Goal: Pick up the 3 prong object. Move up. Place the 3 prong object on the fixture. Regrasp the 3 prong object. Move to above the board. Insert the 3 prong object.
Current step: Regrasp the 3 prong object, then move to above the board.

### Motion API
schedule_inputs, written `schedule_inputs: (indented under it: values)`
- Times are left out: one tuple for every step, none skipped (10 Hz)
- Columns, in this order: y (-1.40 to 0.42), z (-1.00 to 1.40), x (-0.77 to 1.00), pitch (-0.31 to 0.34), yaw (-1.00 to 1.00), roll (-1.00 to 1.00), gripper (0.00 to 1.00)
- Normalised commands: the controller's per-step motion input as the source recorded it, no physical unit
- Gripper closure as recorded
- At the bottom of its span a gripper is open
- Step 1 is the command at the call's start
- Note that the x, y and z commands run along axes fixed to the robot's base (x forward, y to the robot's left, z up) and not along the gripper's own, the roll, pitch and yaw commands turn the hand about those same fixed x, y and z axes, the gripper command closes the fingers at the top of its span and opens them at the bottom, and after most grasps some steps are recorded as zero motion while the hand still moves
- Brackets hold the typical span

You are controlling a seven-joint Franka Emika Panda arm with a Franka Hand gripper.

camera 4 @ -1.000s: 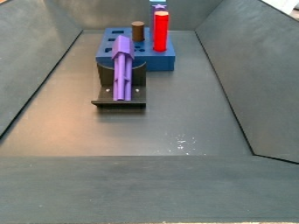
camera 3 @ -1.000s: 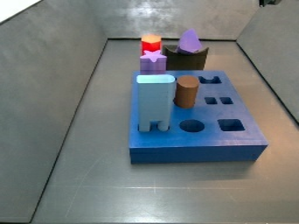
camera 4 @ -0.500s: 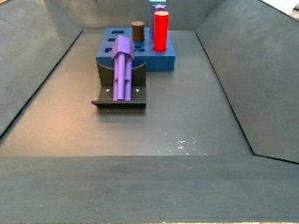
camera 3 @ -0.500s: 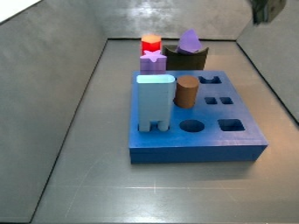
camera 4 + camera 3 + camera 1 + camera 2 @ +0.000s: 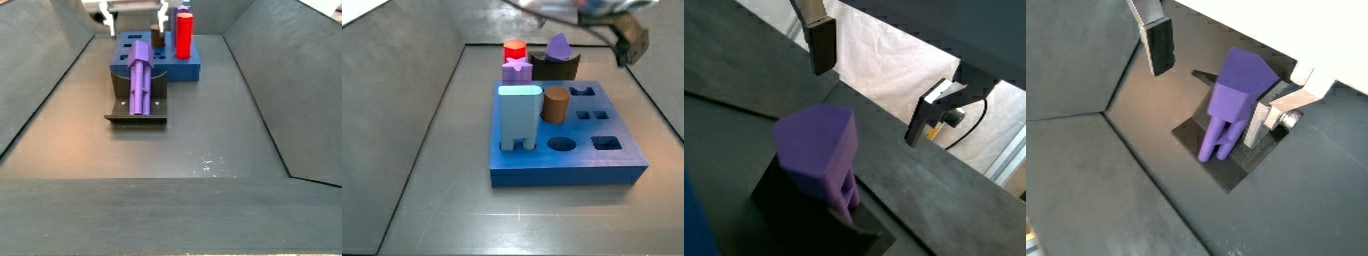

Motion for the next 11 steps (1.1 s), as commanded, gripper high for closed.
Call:
schedule_inputs:
  values:
    - [0.01,-1.0,0.11,-0.063,0.0,0.07,0.0]
    - [0.0,-1.0,0.12,-0.05,-0.01,0.07,0.0]
    - [0.0,-0.98,0.13,-0.02,-0.01,0.07,0.0]
    - [-0.01,-0.83,0.12,0.001,-0.01,0.07,0.0]
    - [-0.01,-0.68,0.11,0.023,0.0,0.07,0.0]
    - [-0.01,-0.5,0.1,0.033,0.02,0.07,0.0]
    - [-0.02,-0.38,0.09,0.03,0.04,0.07,0.0]
    - [-0.02,-0.26,0.08,0.019,0.05,0.08,0.0]
    - [0.0,0.0,0.0,0.0,0.0,0.0,1.0]
    - [0.12,1.0,-0.03,0.032,-0.15,-0.14,1.0]
    - [0.12,1.0,-0.04,0.031,-0.14,-0.15,1.0]
